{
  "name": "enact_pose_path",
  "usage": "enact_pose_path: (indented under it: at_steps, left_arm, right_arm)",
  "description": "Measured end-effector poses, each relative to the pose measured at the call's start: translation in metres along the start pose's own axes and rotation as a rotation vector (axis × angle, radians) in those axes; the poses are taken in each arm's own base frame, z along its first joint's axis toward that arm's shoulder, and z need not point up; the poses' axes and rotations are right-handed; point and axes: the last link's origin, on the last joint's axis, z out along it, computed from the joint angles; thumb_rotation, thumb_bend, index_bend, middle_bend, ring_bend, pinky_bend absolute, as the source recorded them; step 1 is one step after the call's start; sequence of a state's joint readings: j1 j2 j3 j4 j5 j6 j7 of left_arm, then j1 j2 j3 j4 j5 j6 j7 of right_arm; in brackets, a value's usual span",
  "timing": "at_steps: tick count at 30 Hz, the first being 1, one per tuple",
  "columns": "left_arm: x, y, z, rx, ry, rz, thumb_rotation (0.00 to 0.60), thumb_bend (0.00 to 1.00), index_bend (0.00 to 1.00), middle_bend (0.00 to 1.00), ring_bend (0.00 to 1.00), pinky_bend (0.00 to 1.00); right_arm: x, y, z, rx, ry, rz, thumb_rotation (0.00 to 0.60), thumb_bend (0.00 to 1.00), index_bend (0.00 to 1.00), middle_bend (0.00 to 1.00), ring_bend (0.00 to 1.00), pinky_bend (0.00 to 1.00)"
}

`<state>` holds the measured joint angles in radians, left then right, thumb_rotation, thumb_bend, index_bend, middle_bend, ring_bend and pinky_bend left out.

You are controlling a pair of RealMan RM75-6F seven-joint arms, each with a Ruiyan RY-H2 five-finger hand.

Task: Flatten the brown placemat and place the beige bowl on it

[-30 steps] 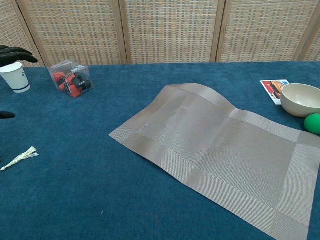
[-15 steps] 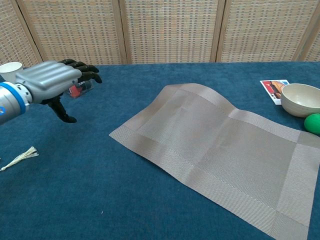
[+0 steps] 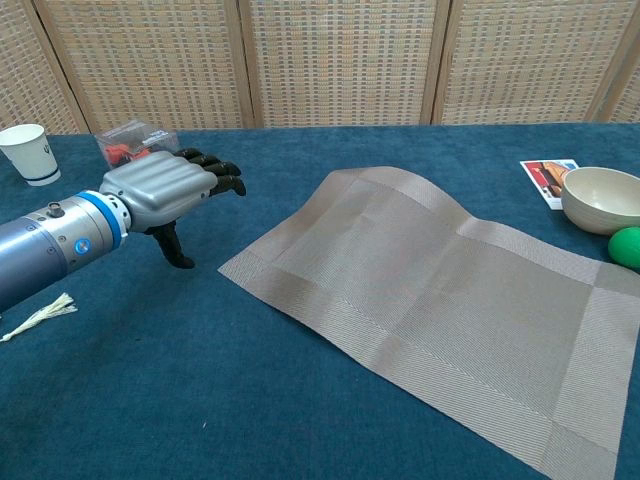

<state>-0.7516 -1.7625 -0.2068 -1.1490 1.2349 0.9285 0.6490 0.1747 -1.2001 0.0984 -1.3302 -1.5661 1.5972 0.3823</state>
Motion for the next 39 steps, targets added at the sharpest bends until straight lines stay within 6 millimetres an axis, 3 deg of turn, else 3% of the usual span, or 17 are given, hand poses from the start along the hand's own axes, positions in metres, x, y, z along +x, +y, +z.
enact_pose_path:
  at_steps: [18,25,35,39]
  left_arm:
    - [-0.012,0.032,0.015,-0.037,-0.019,0.060,0.600,0.15,0.14,0.00,0.00,0.00]
    - [-0.013,0.045,0.020,-0.040,0.002,0.061,0.600,0.37,0.18,0.00,0.00,0.00]
    - [-0.009,0.053,0.018,-0.073,0.066,0.010,0.600,0.45,0.25,0.00,0.00,0.00]
    - [-0.008,0.054,0.014,-0.093,0.092,-0.006,0.600,0.59,0.28,0.00,0.00,0.00]
  right_arm:
    - [0.001,0.002,0.002,-0.004,0.009,0.016,0.600,0.22,0.19,0.00,0.00,0.02]
    - [0.000,0.000,0.002,0.009,0.017,0.025,0.600,0.22,0.19,0.00,0.00,0.02]
    - [-0.002,0.000,0.002,0.011,0.011,0.024,0.600,0.21,0.20,0.00,0.00,0.02]
    - [-0.002,0.000,0.001,0.010,0.009,0.024,0.600,0.21,0.20,0.00,0.00,0.02]
